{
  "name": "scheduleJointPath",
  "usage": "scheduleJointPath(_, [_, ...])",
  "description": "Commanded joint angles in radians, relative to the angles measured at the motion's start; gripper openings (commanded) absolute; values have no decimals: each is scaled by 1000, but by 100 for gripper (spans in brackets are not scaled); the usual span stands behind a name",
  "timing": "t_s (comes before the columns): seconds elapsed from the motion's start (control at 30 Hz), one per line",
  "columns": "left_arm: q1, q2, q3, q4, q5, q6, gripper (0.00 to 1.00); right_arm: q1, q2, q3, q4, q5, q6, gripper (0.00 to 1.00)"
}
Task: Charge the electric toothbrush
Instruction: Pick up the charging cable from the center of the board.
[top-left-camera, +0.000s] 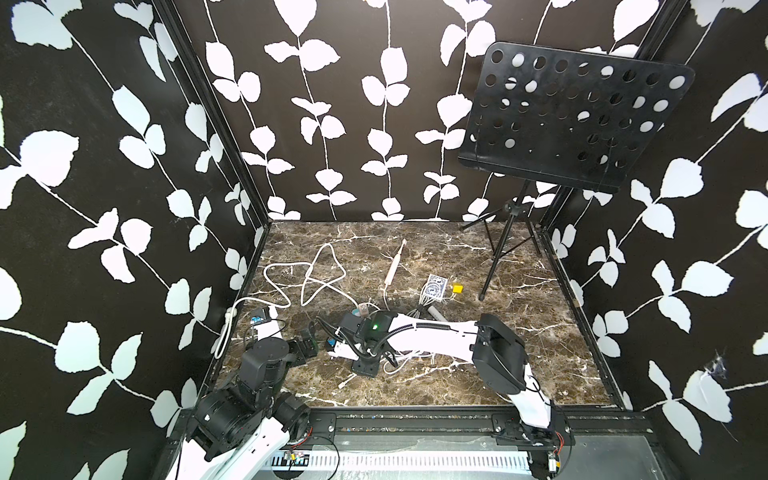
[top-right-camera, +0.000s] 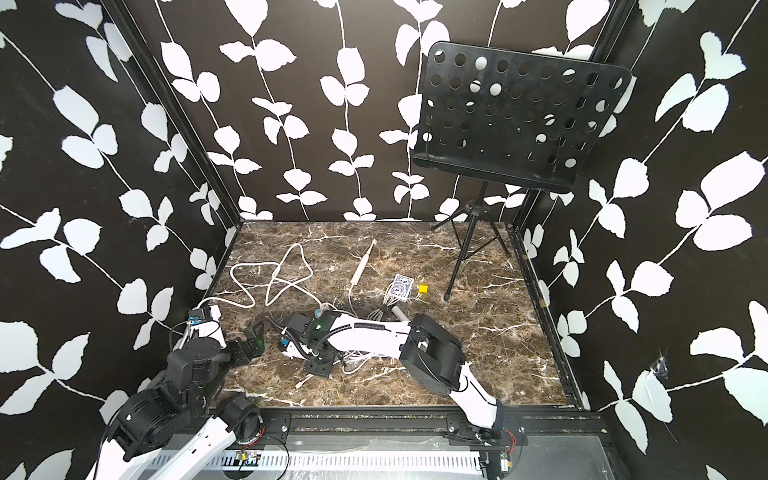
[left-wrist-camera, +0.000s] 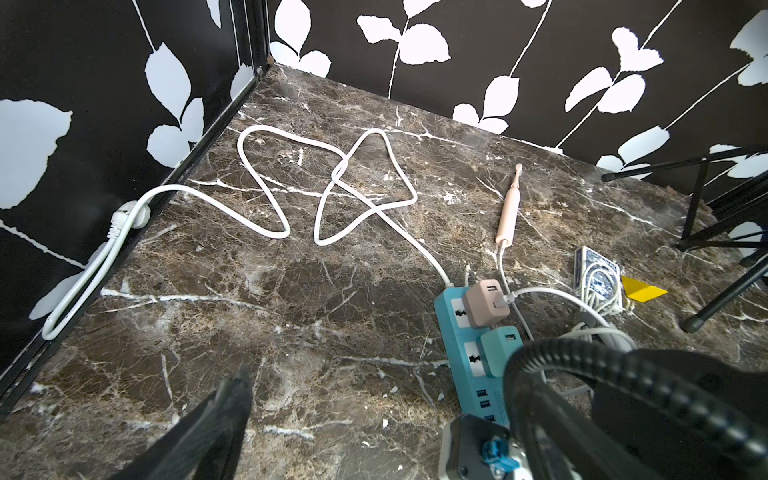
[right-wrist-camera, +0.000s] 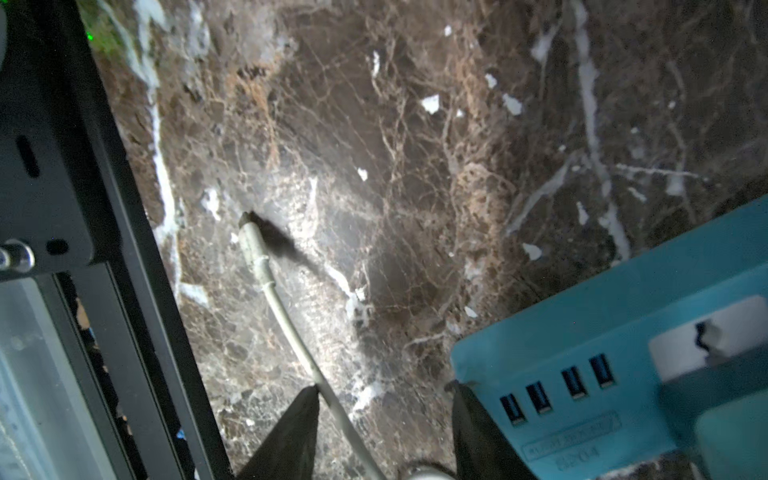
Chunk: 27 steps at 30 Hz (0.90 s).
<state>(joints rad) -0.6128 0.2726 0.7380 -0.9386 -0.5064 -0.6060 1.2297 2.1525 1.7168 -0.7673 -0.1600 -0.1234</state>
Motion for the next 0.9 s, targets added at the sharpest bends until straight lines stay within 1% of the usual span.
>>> scheduleJointPath(0.0, [1,-10,19,-24,-12,-6,99,1,20,33,-53,-49,-62,48])
scheduleJointPath(0.07, [1,-10,18,-22,-12,-6,99,2,-3,-9,-6,-81,-72,46])
scheduleJointPath(0.17, [1,-8,21,-20,-12,-5,99,3,-8,-17,-24,-106,-94,43])
scheduleJointPath(0.33, [2,-7,14,-10,-15,-5,99,4,-1,-24,17,-54,-88,30])
scheduleJointPath(0.4, [2,-6,14,-1,-10,1,99,4,-12,-34,45,-61,-81,21])
scheduleJointPath(0.43, [1,-3,15,0,-10,4,99,4,-30,-51,71,-72,-73,16])
scheduleJointPath(0.47, [1,0,17,0,-13,7,99,4,-46,-65,93,-78,-68,13])
scheduleJointPath(0.57, [1,13,30,20,-11,29,99,4,-109,-123,154,-87,-49,7])
scheduleJointPath(0.67, [1,29,50,78,30,82,99,-1,-194,-215,249,-96,-5,1])
scheduleJointPath(0.8, [2,68,120,138,104,154,99,-17,-335,-353,403,-75,81,0])
scheduleJointPath(0.87, [1,99,164,165,153,190,93,-26,-407,-433,496,-58,136,0])
